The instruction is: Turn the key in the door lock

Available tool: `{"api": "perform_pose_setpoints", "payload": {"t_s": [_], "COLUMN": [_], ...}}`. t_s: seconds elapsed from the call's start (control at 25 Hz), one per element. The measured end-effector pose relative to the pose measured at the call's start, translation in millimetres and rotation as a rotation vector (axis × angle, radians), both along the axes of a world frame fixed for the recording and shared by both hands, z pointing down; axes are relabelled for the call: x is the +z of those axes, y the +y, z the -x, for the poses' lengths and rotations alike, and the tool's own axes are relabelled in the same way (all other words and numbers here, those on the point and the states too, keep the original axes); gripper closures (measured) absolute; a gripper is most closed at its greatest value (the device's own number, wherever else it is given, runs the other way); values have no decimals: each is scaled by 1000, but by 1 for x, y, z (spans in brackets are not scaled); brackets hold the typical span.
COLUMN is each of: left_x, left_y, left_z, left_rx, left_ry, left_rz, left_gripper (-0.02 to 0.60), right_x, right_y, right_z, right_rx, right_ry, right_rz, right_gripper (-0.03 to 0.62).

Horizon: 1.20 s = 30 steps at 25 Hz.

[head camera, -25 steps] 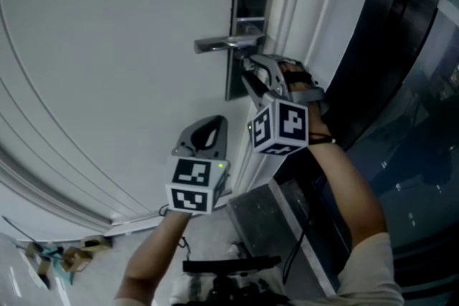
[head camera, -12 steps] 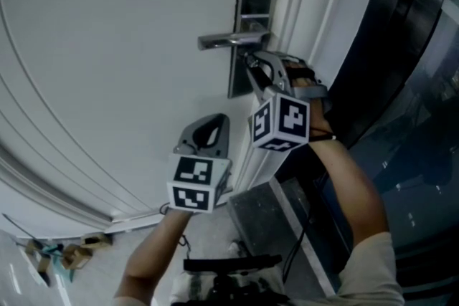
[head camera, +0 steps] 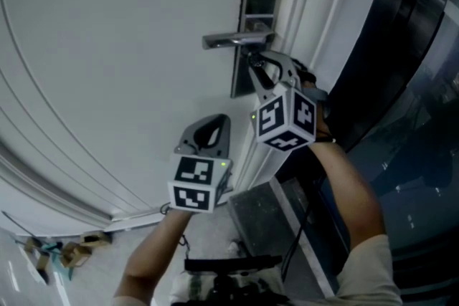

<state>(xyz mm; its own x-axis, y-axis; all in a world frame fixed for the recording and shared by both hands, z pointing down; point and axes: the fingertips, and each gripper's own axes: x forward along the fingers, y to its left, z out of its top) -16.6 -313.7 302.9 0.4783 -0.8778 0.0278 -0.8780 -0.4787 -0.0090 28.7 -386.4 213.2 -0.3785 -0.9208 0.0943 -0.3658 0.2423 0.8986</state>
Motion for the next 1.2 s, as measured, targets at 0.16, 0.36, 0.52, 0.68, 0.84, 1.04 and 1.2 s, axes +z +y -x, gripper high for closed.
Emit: {"api": "perform_pose_setpoints", "payload": {"t_s": [0.16, 0.36, 0.52, 0.68, 0.84, 1.04, 1.2], "left_x": [0, 1, 0, -1, -1, -1, 0], "left_y": [0, 0, 1, 3, 4, 4, 4], "left_z": [-2, -3, -2, -1, -1, -2, -1], "left_rx": [3, 4, 4, 2, 4, 4, 2], "left_ry": [0, 0, 0, 2, 1, 0, 1], "left_rz": [-1, 0, 0, -5, -5, -4, -3], "left_gripper": [561, 561, 561, 561, 561, 561, 561], "right_x": [0, -4, -8, -9, -9, -11, -11], "right_y": [-1, -1, -1, -1, -3, -4, -7], "right_z": [-1, -1, -3, -4, -7, -10, -14], "right_rx": [-3, -14, -18, -18, -45, -98, -143], "right_ry": [-159, -299, -455, -525, -673, -908, -1122], "right_rz": [89, 144, 228, 255, 346, 468, 589], "right_gripper": [485, 485, 485, 485, 487, 565, 560]}}
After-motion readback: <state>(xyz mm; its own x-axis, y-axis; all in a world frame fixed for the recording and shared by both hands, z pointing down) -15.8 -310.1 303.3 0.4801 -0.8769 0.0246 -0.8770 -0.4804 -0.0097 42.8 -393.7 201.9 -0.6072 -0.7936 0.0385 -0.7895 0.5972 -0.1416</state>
